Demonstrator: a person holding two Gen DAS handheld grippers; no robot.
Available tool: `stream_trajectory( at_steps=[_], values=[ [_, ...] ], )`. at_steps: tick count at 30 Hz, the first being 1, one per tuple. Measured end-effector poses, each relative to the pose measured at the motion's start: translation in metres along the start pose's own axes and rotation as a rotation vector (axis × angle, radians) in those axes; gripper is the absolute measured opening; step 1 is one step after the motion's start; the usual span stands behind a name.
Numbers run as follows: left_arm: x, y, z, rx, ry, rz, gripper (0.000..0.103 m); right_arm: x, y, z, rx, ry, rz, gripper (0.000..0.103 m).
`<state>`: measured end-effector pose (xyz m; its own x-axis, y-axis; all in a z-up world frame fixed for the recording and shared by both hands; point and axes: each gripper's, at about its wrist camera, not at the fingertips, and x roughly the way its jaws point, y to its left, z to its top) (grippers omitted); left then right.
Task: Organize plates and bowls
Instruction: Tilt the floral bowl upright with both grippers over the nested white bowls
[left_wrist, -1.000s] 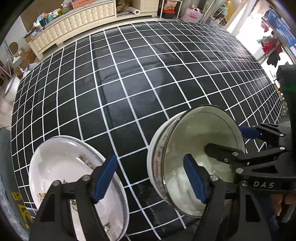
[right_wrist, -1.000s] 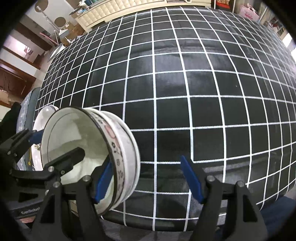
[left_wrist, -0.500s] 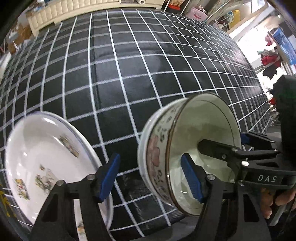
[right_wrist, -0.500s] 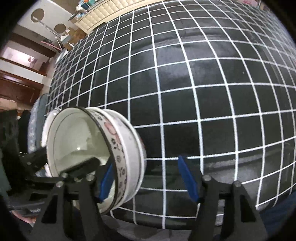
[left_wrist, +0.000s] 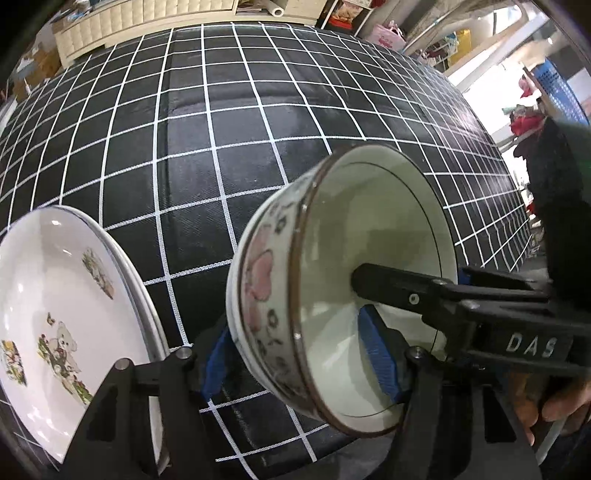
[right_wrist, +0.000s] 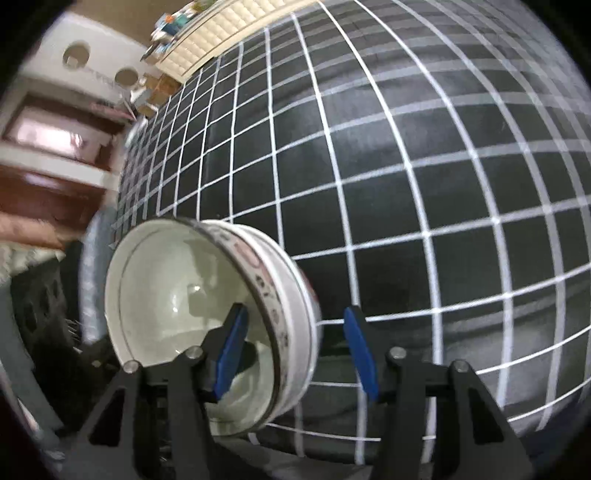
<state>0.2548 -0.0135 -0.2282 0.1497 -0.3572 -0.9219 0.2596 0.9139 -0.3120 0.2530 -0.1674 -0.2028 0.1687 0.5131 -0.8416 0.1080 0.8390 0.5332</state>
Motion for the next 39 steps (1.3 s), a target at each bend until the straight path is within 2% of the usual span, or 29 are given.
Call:
stream_trajectory(
  at_steps=[2,4,6,23,33,39],
  values=[
    [-0.001,0.002,-0.003,-0.004,-0.012,0.000,0.064,0.004,-0.001,0.000,-0.002,0.008,0.048,0.059],
    [-0.001,0.001,-0.005,-0.005,-0.020,0.001,0.064,0.008,0.000,-0.001,-0.006,0.026,0.069,0.068],
    [-0.001,0.001,-0.009,-0.004,-0.026,0.005,0.065,0.011,0.000,-0.002,0.000,0.034,0.085,0.071],
    [-0.002,-0.013,-0.005,-0.074,-0.039,0.028,0.067,0.005,0.017,-0.001,0.065,0.071,0.037,0.071],
    [-0.050,-0.023,0.006,-0.066,-0.145,0.055,0.067,-0.018,0.075,0.001,-0.057,0.020,0.045,0.071],
    [-0.096,-0.004,0.000,-0.106,-0.210,0.083,0.067,-0.012,0.126,-0.005,-0.156,0.038,0.062,0.071]
  ],
)
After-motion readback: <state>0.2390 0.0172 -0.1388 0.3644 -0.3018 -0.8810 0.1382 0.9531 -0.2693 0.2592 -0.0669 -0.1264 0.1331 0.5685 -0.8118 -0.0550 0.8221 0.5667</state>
